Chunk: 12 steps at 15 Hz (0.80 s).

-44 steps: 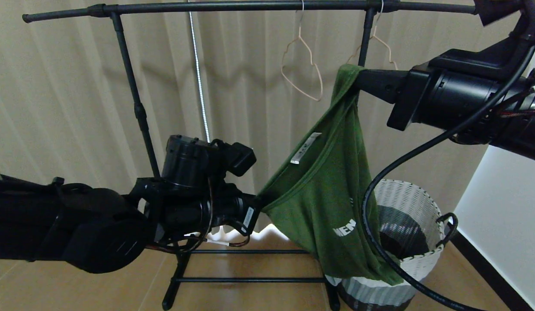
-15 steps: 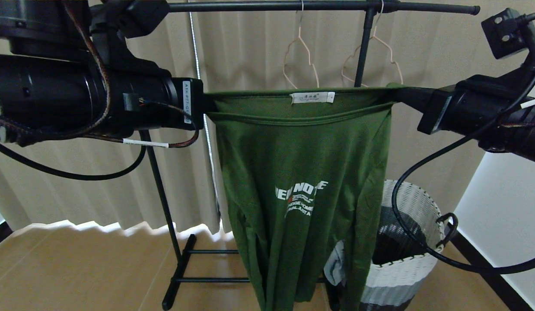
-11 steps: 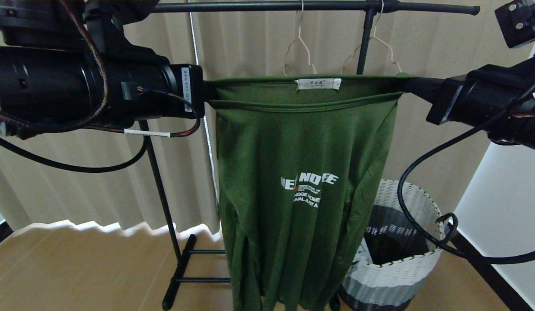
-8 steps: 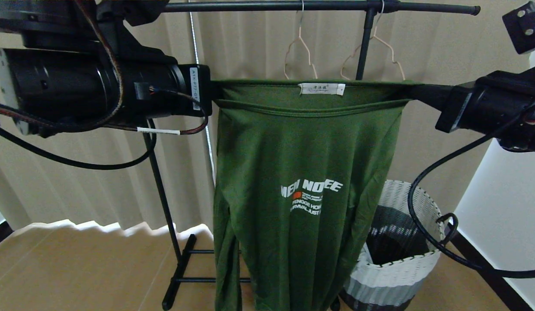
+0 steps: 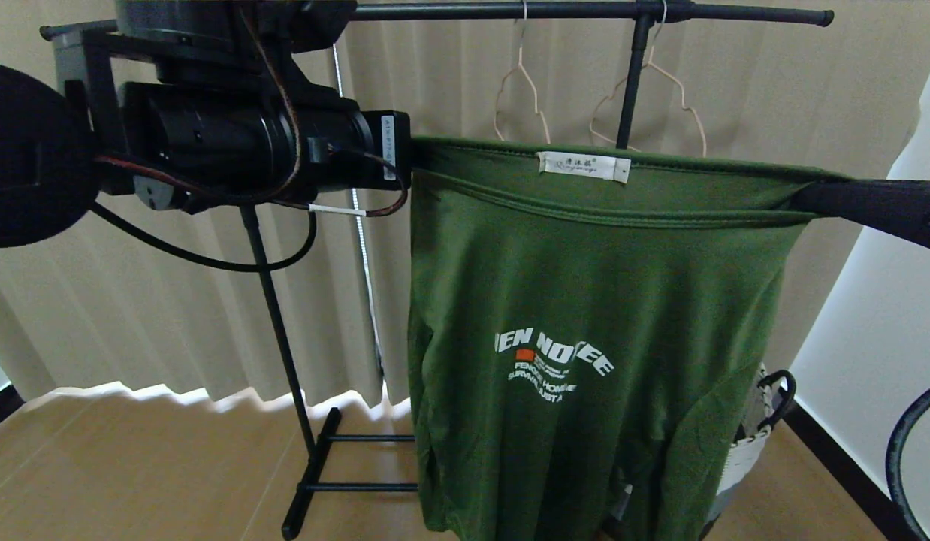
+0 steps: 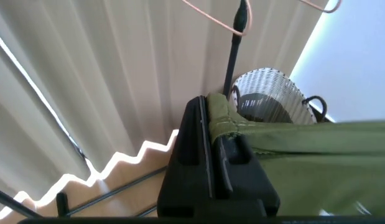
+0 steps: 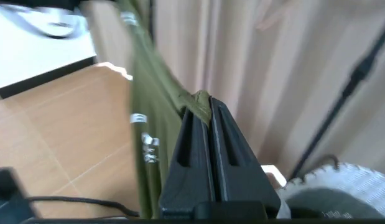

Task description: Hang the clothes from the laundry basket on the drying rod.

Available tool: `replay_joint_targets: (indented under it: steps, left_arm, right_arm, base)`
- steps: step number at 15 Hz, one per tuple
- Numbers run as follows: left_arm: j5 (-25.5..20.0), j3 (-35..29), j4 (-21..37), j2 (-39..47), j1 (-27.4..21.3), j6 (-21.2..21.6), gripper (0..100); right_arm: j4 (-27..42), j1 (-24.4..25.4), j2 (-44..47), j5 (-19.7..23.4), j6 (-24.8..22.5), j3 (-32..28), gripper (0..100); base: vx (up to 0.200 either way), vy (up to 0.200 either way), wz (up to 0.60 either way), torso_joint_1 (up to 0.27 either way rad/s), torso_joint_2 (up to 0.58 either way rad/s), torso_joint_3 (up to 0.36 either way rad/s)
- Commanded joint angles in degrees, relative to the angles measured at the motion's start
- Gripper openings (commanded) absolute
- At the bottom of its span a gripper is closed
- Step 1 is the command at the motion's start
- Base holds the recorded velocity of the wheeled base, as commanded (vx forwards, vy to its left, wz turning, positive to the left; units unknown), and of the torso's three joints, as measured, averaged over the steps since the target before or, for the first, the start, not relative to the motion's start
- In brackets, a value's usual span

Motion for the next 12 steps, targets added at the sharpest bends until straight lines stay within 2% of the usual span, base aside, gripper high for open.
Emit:
replay_joint_targets:
  steps: [1, 3, 6, 7, 9, 12]
  left_arm:
    - [0.1, -0.4, 0.0, 1.7, 0.1, -0.1, 0]
    - [0.1, 0.2, 0.0, 1.7, 0.1, -0.1, 0]
    - [-0.1, 0.4, 1.2, -0.8, 0.2, 0.0, 0]
    - [-0.5, 0.2, 3.3, -2.8, 0.2, 0.1, 0]
    - [-1.1, 0.3, 9.0, -7.5, 0.1, 0.2, 0]
    - [-7.8, 0.4, 16.5, -14.2, 0.0, 0.2, 0]
  right_arm:
    - [0.1, 0.8, -2.2, -0.1, 0.0, 0.0, 0]
    - [-0.1, 0.6, -1.6, -0.4, -0.4, 0.2, 0]
    - [-0.8, -3.3, 1.4, -3.3, -5.8, 0.0, 0]
    - [-1.9, -4.3, 3.2, -5.3, -6.0, -0.3, 0]
    - [-6.1, -4.3, 6.2, -5.8, -6.0, -0.7, 0]
    - [-13.4, -4.1, 12.1, -5.3, -5.6, -2.9, 0]
  base:
    - [0.0, 0.0, 0.0, 0.0, 0.0, 0.0]
    - [0.0, 0.0, 0.0, 0.0, 0.0, 0.0]
    - [0.0, 0.0, 0.0, 0.0, 0.0, 0.0]
    - [0.0, 0.0, 0.0, 0.0, 0.0, 0.0]
    - [0.0, 0.0, 0.0, 0.0, 0.0, 0.0]
    - [0.0, 0.0, 0.0, 0.0, 0.0, 0.0]
